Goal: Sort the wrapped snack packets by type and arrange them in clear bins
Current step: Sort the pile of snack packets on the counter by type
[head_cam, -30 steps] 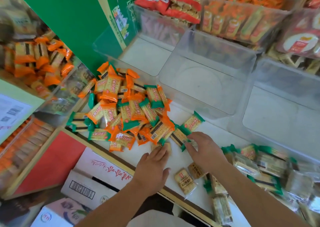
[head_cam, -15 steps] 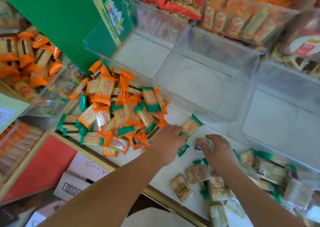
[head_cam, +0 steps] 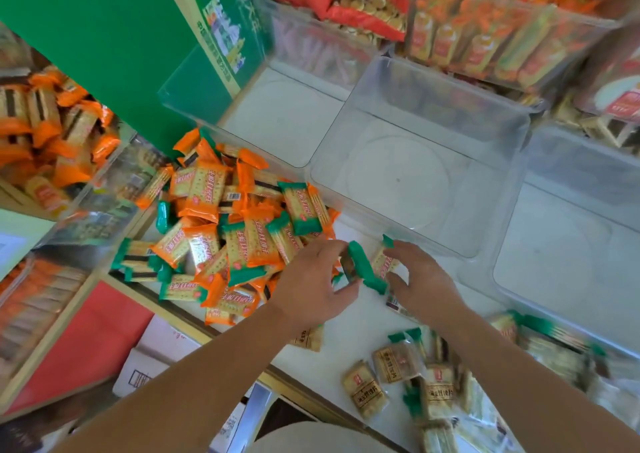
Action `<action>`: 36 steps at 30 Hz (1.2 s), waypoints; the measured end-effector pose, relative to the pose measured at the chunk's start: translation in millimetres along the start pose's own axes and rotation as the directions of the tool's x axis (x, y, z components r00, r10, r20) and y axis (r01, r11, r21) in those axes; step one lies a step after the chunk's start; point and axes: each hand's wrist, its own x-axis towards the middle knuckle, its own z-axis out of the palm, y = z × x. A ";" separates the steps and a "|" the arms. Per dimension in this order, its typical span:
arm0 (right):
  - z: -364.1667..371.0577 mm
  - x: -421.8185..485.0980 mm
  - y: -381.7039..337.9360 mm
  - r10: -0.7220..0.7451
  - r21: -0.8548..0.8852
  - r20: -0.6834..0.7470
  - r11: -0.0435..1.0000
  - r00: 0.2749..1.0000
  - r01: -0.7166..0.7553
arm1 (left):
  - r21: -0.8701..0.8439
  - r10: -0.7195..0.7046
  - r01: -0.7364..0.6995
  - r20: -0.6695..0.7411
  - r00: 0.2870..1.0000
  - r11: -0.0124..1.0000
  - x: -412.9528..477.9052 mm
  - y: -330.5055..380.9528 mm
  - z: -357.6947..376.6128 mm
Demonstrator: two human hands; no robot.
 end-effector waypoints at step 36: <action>39.3 -60.3 -34.8 0.260 0.433 -0.038 0.874 0.965 -0.218 | -0.270 -0.604 0.588 0.033 0.797 0.762 -73.9 27.9 -1.4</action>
